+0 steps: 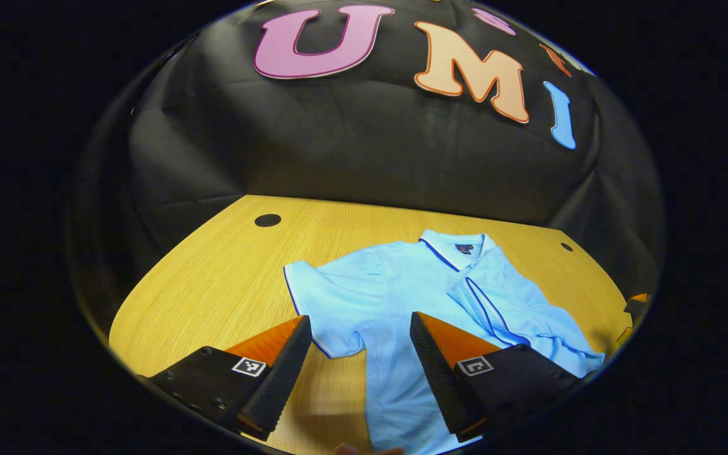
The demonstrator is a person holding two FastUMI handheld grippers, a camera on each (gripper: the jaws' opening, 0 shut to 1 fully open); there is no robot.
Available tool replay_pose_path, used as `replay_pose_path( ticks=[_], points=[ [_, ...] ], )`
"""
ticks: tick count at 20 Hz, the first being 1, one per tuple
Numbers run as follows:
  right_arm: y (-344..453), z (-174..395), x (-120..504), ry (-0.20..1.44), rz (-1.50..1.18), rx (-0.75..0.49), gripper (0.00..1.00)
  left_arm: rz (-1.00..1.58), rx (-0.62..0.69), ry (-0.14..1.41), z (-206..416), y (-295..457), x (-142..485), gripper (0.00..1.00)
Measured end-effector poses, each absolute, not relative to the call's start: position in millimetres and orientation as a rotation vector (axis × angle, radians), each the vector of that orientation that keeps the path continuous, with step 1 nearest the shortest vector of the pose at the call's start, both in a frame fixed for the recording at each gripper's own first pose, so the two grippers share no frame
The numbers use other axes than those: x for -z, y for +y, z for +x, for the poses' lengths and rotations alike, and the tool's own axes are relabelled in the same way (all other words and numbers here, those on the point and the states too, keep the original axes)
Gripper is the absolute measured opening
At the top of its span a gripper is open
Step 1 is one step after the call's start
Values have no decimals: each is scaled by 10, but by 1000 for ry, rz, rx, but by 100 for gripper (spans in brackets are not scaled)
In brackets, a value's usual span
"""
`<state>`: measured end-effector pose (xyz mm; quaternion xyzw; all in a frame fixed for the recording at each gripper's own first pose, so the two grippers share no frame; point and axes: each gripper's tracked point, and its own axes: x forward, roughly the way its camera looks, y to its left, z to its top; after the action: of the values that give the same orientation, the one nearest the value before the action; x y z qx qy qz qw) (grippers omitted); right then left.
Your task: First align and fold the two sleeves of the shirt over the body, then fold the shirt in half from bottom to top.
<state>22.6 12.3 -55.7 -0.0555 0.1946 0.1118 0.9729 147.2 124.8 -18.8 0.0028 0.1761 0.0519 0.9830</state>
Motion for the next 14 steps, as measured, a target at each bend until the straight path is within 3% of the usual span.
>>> replay_pose_path(
  ticks=[6, 14],
  points=[
    [-154, 165, 550, 400, -62, -167, 100, -2, -184, 393, 1836, 1580, 289, 93],
    [-279, 160, 370, 351, 10, -139, 100, 2, -224, 481, 1836, 1716, 497, 89]
  ],
)
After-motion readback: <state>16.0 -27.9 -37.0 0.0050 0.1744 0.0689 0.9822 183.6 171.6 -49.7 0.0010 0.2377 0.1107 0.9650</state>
